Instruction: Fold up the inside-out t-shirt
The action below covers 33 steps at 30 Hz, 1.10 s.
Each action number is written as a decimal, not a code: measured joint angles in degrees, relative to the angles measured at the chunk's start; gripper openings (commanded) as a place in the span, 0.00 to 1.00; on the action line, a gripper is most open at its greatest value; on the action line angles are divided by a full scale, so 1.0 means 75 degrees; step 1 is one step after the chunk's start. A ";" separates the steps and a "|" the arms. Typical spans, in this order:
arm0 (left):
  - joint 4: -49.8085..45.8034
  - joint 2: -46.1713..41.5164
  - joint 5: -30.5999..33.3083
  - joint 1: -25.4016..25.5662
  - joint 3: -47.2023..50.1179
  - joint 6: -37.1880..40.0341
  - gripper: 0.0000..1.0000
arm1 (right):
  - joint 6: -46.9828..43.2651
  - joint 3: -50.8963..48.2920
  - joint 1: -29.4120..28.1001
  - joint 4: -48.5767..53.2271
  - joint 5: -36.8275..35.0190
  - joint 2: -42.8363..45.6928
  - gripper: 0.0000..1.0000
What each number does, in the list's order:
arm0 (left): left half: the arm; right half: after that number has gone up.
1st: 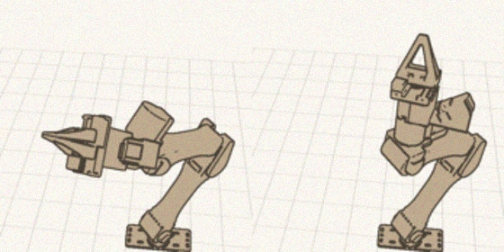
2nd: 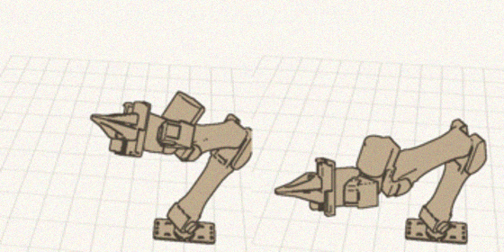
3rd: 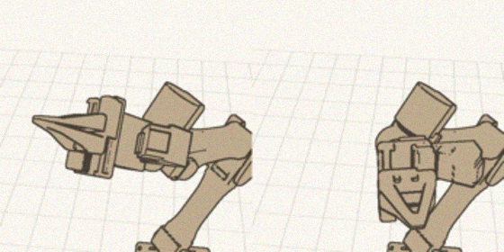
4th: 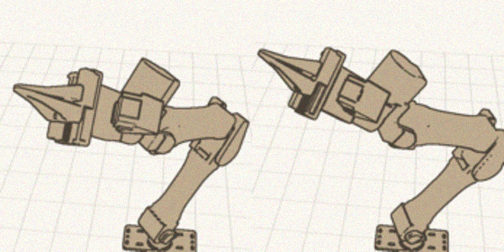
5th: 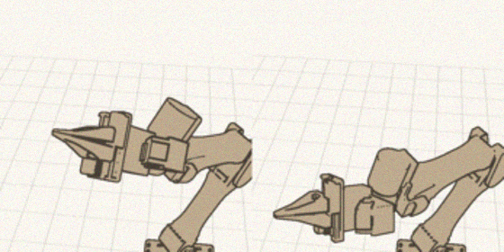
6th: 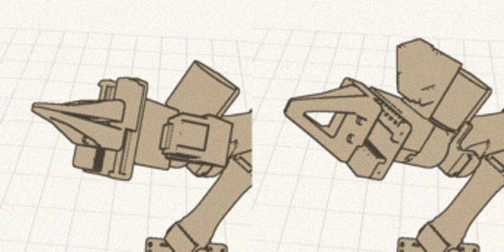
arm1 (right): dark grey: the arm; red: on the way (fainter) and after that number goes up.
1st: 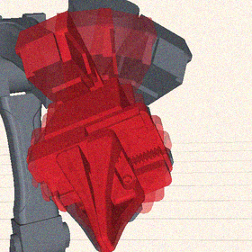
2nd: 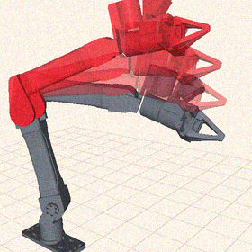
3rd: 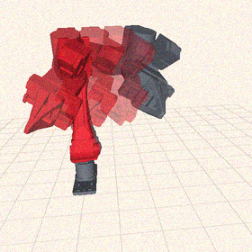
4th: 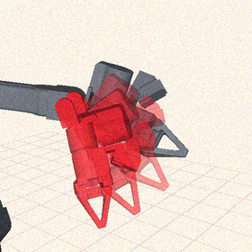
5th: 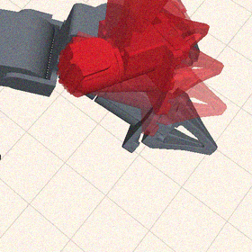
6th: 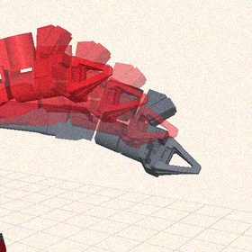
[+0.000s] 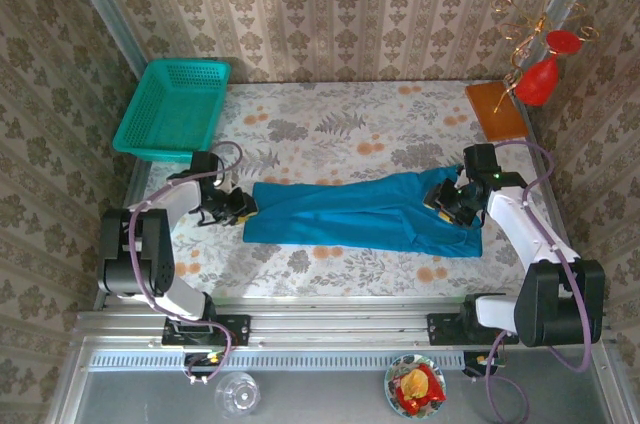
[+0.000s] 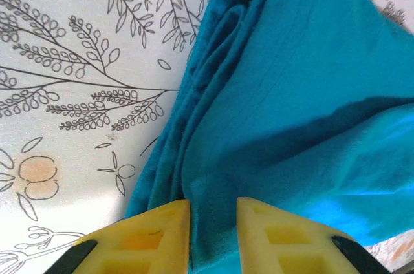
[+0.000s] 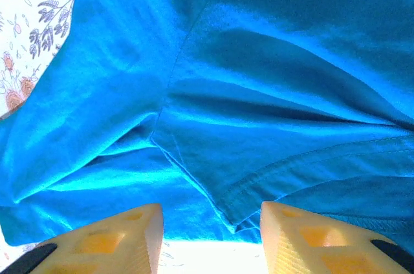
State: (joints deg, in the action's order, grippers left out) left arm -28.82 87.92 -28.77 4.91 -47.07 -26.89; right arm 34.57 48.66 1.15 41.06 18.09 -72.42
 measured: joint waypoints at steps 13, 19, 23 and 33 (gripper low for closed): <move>0.0143 -0.0248 0.0003 0.0000 0.0332 -0.0289 0.34 | 0.0052 0.0020 -0.0187 -0.0003 -0.0111 -0.0079 0.45; 0.0224 -0.0245 0.0012 0.0000 0.0379 -0.0425 0.34 | 0.0058 0.0020 -0.0201 -0.0003 -0.0160 -0.0079 0.45; 0.0361 -0.0239 0.0006 0.0000 0.0379 -0.0551 0.21 | 0.0117 0.0020 -0.0224 -0.0003 -0.0172 -0.0079 0.44; 0.0469 -0.0117 0.0032 0.0003 -0.0493 -0.0609 0.00 | 0.0198 0.0020 -0.0268 -0.0006 -0.0187 -0.0079 0.43</move>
State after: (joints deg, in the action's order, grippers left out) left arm -25.30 87.05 -28.53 4.93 -50.76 -31.46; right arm 36.05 48.82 -0.86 41.01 16.69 -73.01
